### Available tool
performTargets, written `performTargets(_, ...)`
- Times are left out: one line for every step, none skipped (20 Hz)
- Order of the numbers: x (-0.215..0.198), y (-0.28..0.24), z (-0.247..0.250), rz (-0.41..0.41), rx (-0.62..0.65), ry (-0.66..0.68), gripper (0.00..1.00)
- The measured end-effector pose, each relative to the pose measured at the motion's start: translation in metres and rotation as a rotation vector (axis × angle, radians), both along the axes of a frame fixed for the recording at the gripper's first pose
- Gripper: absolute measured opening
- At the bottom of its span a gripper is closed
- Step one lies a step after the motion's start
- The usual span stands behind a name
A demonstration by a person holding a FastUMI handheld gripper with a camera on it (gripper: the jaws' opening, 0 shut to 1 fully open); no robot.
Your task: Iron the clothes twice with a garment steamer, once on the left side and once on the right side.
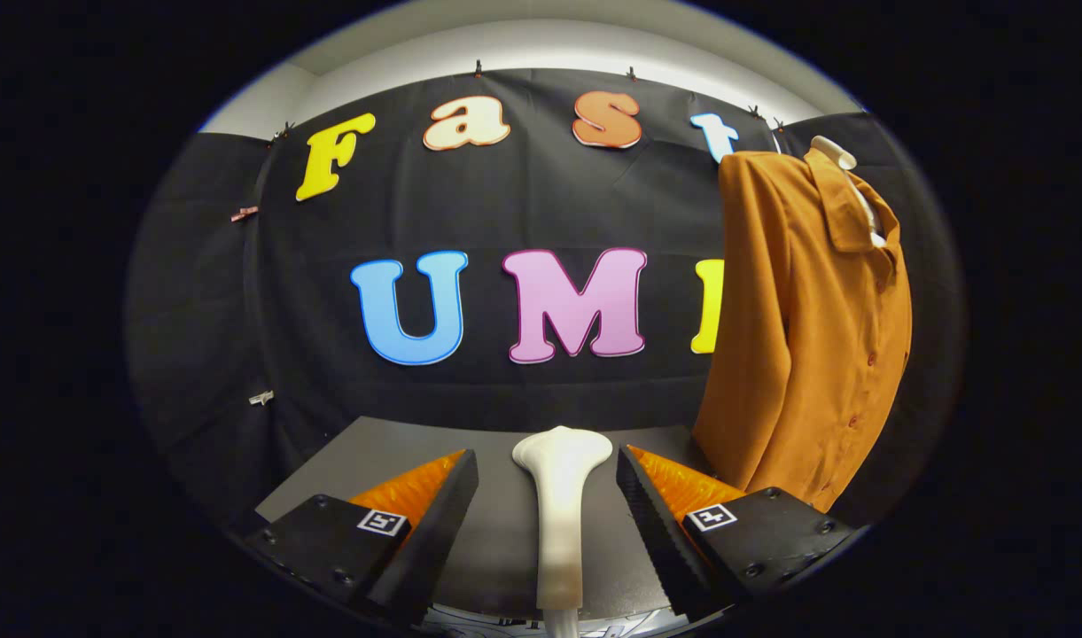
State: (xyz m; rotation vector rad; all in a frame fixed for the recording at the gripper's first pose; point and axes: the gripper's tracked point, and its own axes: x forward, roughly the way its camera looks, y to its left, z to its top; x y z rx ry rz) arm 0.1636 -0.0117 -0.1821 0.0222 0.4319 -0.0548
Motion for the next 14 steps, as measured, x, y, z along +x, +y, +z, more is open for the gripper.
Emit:
performTargets(0.008, -0.001, -0.008, 0.003, 0.002, 0.026, 0.99)
performTargets(0.013, -0.003, -0.016, 0.004, 0.007, 0.05, 0.99)
performTargets(0.019, -0.003, -0.022, 0.004, 0.013, 0.07, 0.99)
performTargets(0.025, -0.004, -0.029, 0.001, 0.014, 0.089, 0.99)
performTargets(0.029, -0.006, -0.036, -0.002, 0.012, 0.114, 0.99)
performTargets(0.033, -0.007, -0.044, -0.002, 0.01, 0.141, 0.99)
performTargets(0.037, -0.008, -0.052, -0.001, 0.007, 0.169, 0.99)
performTargets(0.04, -0.009, -0.06, -0.002, 0.004, 0.198, 0.99)
performTargets(0.039, -0.011, -0.071, -0.008, 0.003, 0.23, 0.99)
performTargets(0.04, -0.012, -0.08, -0.01, 0.007, 0.262, 0.99)
performTargets(0.043, -0.012, -0.085, -0.014, 0.01, 0.289, 0.99)
performTargets(0.044, -0.013, -0.09, -0.022, 0.013, 0.311, 0.99)
performTargets(0.044, -0.015, -0.094, -0.028, 0.015, 0.329, 0.99)
performTargets(0.043, -0.014, -0.099, -0.029, 0.018, 0.35, 0.99)
